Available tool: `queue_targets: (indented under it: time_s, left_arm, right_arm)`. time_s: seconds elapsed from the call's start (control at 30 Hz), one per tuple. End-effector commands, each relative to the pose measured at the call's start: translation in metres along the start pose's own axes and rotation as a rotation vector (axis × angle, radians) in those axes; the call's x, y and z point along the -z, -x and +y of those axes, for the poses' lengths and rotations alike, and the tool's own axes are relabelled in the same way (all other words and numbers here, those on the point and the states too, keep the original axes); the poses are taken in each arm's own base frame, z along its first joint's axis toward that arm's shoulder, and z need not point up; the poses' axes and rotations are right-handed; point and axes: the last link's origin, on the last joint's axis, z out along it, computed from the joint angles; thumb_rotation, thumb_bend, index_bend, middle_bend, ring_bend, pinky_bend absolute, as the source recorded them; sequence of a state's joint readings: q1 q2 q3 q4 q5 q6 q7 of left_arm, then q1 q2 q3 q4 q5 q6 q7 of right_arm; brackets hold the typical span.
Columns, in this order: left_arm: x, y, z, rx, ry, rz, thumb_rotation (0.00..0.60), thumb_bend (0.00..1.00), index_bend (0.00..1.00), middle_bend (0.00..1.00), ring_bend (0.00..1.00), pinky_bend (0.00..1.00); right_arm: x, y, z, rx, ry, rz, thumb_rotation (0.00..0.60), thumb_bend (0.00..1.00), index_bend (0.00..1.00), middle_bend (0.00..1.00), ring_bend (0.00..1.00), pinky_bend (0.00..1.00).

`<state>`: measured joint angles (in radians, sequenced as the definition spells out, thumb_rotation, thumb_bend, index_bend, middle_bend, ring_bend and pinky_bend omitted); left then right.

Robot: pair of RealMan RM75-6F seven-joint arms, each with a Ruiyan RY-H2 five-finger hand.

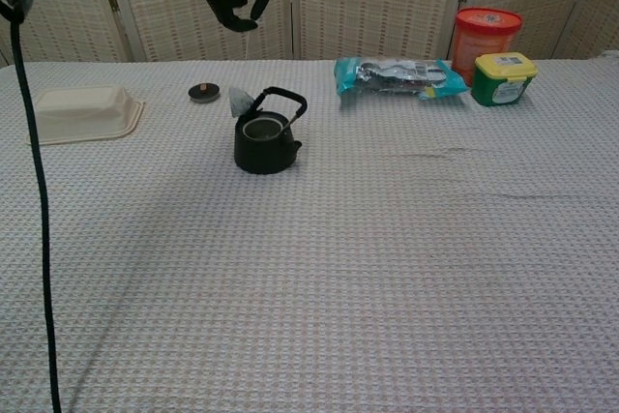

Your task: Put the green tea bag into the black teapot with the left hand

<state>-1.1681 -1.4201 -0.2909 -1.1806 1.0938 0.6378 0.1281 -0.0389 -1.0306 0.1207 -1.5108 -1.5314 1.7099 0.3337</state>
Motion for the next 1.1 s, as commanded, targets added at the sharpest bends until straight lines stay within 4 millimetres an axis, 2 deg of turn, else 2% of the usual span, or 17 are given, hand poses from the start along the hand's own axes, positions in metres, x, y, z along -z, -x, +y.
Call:
queue_targets:
  time_s: [0.03,0.37,0.63,0.9,1.1]
  left_arm:
    - [0.001,0.006,0.002,0.008,0.007,-0.01,0.6,0.44,0.63,1.0,1.0,1.0]
    - [0.001,-0.009,0.025,-0.041,0.05,0.026,0.6,0.44,0.63,1.0,1.0,1.0]
    - [-0.002,-0.009,0.035,-0.072,0.05,0.014,0.6,0.44,0.63,1.0,1.0,1.0]
    - [-0.011,-0.02,0.041,-0.099,0.04,0.027,0.6,0.44,0.63,1.0,1.0,1.0]
    - [-0.01,-0.024,0.044,-0.098,0.036,0.034,0.6,0.44,0.64,1.0,1.0,1.0]
  right_arm:
    - [0.0,0.0,0.0,-0.002,0.0,-0.001,0.6,0.17,0.0,0.0,0.0,0.0]
    - [0.007,-0.007,0.003,-0.021,-0.013,0.015,0.6,0.17,0.0,0.0,0.0,0.0]
    - [0.01,-0.009,0.004,-0.028,-0.021,0.024,0.6,0.17,0.0,0.0,0.0,0.0]
    - [0.007,-0.01,0.007,-0.032,-0.013,0.021,0.6,0.17,0.0,0.0,0.0,0.0]
    - [0.007,-0.01,0.006,-0.032,-0.015,0.02,0.6,0.17,0.0,0.0,0.0,0.0]
